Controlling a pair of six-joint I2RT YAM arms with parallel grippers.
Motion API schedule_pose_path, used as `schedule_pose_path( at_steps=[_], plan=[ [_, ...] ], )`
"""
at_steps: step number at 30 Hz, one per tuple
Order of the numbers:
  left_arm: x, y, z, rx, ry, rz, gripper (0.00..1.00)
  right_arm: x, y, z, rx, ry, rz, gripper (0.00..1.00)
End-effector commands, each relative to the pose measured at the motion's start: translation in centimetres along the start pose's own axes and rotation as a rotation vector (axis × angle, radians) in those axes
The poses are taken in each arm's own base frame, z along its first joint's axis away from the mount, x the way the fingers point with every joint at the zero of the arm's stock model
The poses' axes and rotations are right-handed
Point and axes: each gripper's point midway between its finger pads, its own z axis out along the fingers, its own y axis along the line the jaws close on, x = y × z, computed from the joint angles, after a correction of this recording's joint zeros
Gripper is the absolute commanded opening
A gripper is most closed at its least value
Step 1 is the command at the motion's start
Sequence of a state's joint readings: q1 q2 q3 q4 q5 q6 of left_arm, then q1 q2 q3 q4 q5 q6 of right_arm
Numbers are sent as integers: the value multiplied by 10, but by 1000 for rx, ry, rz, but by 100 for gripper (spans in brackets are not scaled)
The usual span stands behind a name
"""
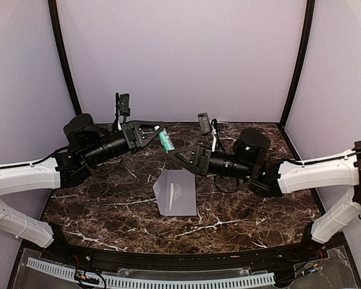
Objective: Place the letter into the envelope and seal it
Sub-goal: Unscrew the solid glue.
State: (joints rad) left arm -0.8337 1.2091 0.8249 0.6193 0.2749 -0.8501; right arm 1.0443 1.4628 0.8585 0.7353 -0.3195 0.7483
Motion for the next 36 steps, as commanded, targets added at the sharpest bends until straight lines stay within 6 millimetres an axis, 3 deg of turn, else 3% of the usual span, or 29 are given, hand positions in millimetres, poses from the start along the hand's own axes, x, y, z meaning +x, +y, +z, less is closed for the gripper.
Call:
schedule_pose_path(
  at_steps=[1,3,5,8,12,15,17,29,36],
  plan=[
    [-2,-10,-4,32,15,28,0,-20,17,3,-30,-48,-37,12],
    [1,-8,-2,30,38,25,1,-20,14,3,-10,-44,-44,10],
    [3,-10,0,47,53,25,10,-19,12,1,7,-41,-53,9],
    [8,-12,2,67,76,21,41,-21,11,-1,23,-47,-63,8],
    [17,-14,5,102,121,30,66,-23,9,-2,41,-49,-72,8],
    [23,-16,9,123,162,34,69,-21,7,0,46,-45,-73,8],
    [25,-15,11,130,168,30,68,-21,7,-1,47,-44,-72,8],
    [29,-15,13,144,179,28,21,-25,11,-5,25,-59,-49,8],
    [34,-21,10,177,214,68,3,-29,19,-14,-70,-66,24,8]
  ],
)
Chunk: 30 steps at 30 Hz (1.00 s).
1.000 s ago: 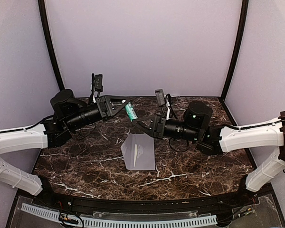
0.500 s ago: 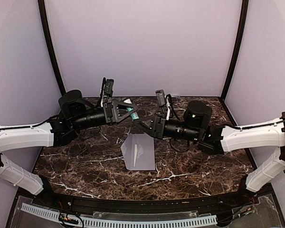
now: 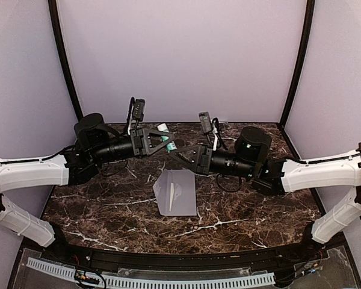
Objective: Place the letter into the envelope and seal it
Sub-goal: Unscrew the solid glue.
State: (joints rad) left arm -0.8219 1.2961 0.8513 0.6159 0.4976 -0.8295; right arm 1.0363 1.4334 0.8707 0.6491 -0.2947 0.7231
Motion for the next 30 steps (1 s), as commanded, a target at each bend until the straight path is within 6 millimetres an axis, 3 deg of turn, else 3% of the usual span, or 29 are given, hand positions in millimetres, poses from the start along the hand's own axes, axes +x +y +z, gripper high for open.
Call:
schedule_pose_path(
  at_steps=[1,12,17,20,22,26,30],
  plan=[
    [-2,-23,-1,81,27,91,2,-27,27,-14,-152,-81,53,8],
    [18,-62,-12,296,132,215,0,-22,44,-25,-321,-31,129,8],
    [21,-65,-15,320,138,220,0,-15,47,-27,-333,4,114,12],
    [17,-62,-15,296,114,210,0,-13,42,-27,-286,6,91,22],
    [12,-55,-14,245,85,197,0,-14,39,-28,-246,6,60,34],
    [1,-27,-11,65,40,153,0,-10,20,-32,-80,29,-2,56],
    [-1,-13,-11,-16,30,117,0,-5,-1,-41,108,58,-84,64]
  ],
)
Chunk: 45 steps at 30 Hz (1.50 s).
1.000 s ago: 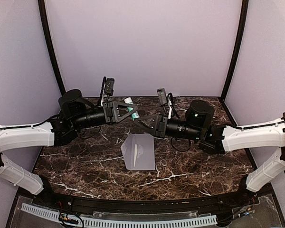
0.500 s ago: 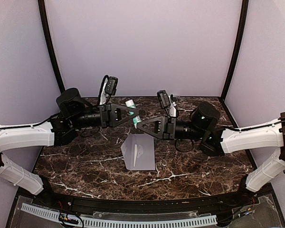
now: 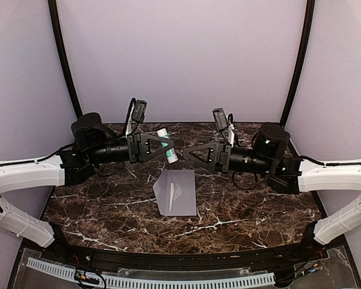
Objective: Place the letter into the envelope and seal it
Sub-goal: Unscrew the solid glue.
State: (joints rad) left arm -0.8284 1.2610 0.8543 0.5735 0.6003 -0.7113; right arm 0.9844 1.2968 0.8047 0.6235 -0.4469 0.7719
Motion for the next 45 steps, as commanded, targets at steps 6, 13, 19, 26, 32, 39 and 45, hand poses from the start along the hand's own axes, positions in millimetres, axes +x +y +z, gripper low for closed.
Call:
schedule_pose_path(
  at_steps=[6,13,19,26,32,39,45],
  plan=[
    [-12,26,-5,-177,-36,-47,0,8,-39,-15,395,71,-195,63],
    [-8,36,-4,-218,-28,-78,0,15,-39,0,444,114,-236,57],
    [-6,38,-2,-215,-21,-89,0,21,-40,21,497,155,-287,57],
    [-7,36,-1,-208,-17,-87,0,27,-45,39,539,195,-318,46],
    [-6,36,-1,-210,-13,-86,0,27,-49,44,560,193,-322,33],
    [-4,37,-1,-208,-4,-83,0,24,-47,46,548,173,-314,17],
    [3,35,2,-187,37,-71,0,21,-39,50,478,147,-296,13]
  ],
)
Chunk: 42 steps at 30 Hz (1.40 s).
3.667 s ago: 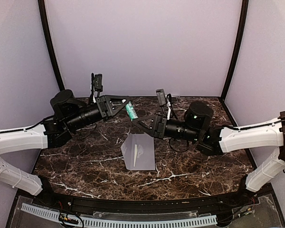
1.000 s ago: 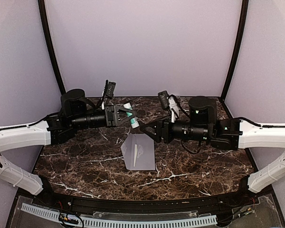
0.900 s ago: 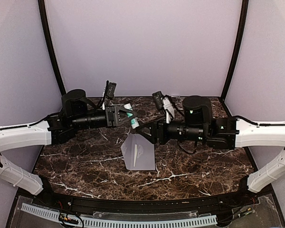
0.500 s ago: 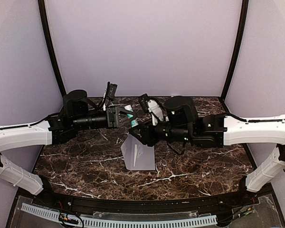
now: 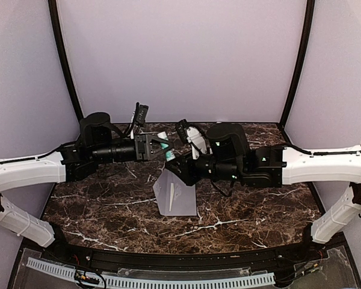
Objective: Place the letter into the envelope and seal it
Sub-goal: Unscrew the solid glue.
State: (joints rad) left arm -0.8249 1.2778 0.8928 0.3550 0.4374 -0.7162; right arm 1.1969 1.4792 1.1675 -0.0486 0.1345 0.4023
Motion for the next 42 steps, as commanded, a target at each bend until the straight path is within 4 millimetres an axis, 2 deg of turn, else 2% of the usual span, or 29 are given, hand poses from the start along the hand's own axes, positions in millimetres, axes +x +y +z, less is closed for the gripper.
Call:
schedule_pose_path(
  at_steps=[1,8,15,21,25,26,27,28,29,31,34,37,42],
  plan=[
    [-3,-16,0,62,24,39,0,-26,14,-4,-97,-94,33,13],
    [7,-38,-4,201,74,91,0,-41,25,-26,-393,-181,160,11],
    [20,-65,-15,353,133,164,0,-48,45,-47,-634,-208,175,10],
    [25,-73,-21,418,147,168,0,-49,49,-62,-727,-248,196,10],
    [18,-76,-20,428,110,166,0,-50,41,-57,-674,-255,208,17],
    [14,-73,-19,405,89,163,0,-50,35,-54,-629,-259,214,19],
    [13,-67,-16,364,89,152,0,-51,29,-53,-589,-267,215,23],
    [4,-57,-13,290,42,144,0,-49,23,-53,-551,-276,207,30],
    [4,-43,-10,205,50,120,0,-48,18,-54,-512,-281,202,36],
    [-10,-9,-7,-3,-20,91,0,-44,7,-53,-433,-281,185,48],
    [-13,2,-7,-65,-35,75,0,-32,-7,-46,-296,-239,149,59],
    [-12,7,-4,-77,-35,45,0,-22,-13,-40,-197,-195,103,61],
    [-10,14,-3,-106,-30,15,0,-17,-12,-30,-124,-147,54,62]
  ],
)
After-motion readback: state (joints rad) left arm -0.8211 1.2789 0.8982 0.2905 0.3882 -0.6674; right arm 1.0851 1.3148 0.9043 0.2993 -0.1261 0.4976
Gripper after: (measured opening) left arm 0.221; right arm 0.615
